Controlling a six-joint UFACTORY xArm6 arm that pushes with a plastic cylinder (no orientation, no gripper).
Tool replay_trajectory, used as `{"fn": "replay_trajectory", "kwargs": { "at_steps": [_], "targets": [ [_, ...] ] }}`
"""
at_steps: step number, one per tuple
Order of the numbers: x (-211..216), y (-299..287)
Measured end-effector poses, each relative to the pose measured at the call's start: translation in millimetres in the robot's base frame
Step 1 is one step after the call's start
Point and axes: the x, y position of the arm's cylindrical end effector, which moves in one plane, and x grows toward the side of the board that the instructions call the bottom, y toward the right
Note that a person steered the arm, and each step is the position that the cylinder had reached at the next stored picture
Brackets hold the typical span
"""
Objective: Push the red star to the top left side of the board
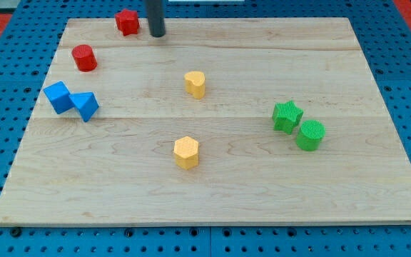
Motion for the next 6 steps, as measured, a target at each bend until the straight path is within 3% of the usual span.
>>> {"fn": "replay_trajectory", "kwargs": {
  "at_steps": [1, 2, 3, 4, 5, 6],
  "targets": [
    [-35.3, -9.1],
    [-25.5, -84.9],
    [28.1, -101.8],
    [77.0, -67.2],
    [107.9, -68.7],
    [118.6, -160.2]
  ]
}}
